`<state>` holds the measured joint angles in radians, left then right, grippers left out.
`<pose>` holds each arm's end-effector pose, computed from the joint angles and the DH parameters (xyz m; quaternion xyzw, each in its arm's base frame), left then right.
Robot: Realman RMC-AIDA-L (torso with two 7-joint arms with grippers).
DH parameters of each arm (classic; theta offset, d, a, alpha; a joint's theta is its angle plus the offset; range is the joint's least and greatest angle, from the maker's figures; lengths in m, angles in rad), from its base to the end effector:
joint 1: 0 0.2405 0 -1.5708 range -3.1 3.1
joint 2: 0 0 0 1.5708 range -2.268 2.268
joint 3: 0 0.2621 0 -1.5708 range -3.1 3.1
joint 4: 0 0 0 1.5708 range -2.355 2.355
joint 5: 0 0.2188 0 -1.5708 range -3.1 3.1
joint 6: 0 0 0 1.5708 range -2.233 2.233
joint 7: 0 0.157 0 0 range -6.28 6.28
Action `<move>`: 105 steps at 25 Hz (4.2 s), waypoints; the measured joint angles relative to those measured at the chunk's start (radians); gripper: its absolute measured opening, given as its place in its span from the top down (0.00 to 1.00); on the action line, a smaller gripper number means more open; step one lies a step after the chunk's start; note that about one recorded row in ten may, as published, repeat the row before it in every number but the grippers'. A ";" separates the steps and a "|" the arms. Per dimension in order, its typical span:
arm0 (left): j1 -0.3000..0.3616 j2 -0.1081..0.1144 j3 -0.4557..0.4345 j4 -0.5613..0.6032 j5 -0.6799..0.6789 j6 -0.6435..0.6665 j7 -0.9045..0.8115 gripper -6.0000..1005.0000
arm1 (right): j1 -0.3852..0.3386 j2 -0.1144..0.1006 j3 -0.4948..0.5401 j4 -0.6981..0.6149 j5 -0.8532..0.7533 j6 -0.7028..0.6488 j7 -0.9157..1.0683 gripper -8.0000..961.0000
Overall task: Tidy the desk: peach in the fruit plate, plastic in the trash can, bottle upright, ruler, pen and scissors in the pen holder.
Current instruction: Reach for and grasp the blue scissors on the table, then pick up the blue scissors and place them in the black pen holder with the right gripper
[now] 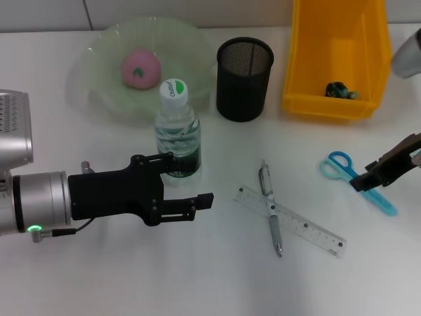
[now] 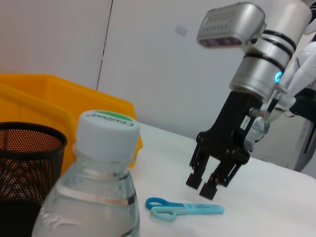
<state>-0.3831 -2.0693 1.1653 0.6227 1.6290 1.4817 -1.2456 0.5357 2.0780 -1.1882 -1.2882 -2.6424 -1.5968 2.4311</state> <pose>-0.2636 0.2998 -0.0593 -0.9464 -0.1738 -0.2608 0.0788 0.2448 0.3589 0.0137 -0.8911 0.3832 -0.1711 0.1725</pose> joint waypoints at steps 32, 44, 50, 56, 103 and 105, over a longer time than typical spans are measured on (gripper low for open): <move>0.003 -0.002 0.005 0.000 0.000 0.000 0.000 0.24 | 0.071 0.002 -0.066 0.154 -0.098 0.077 0.008 0.59; 0.005 -0.002 -0.001 0.000 0.000 0.002 0.000 0.24 | 0.074 0.002 -0.087 0.160 -0.111 0.080 0.013 0.79; 0.008 -0.002 -0.004 0.000 0.000 0.004 0.000 0.24 | 0.069 0.002 -0.088 0.148 -0.113 0.071 0.014 0.79; 0.011 -0.001 -0.005 0.000 -0.001 0.005 0.000 0.24 | 0.046 0.002 -0.078 0.093 -0.104 0.060 0.009 0.79; 0.016 -0.002 -0.019 0.000 -0.020 0.000 0.008 0.24 | 0.272 0.010 0.522 1.024 1.110 0.501 -1.419 0.74; 0.017 -0.002 -0.019 0.000 -0.020 0.000 0.007 0.24 | 0.271 0.010 0.522 1.023 1.110 0.500 -1.417 0.70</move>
<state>-0.3658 -2.0709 1.1459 0.6227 1.6091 1.4818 -1.2382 0.8064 2.0879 -0.6663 -0.2651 -1.5321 -1.0967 1.0138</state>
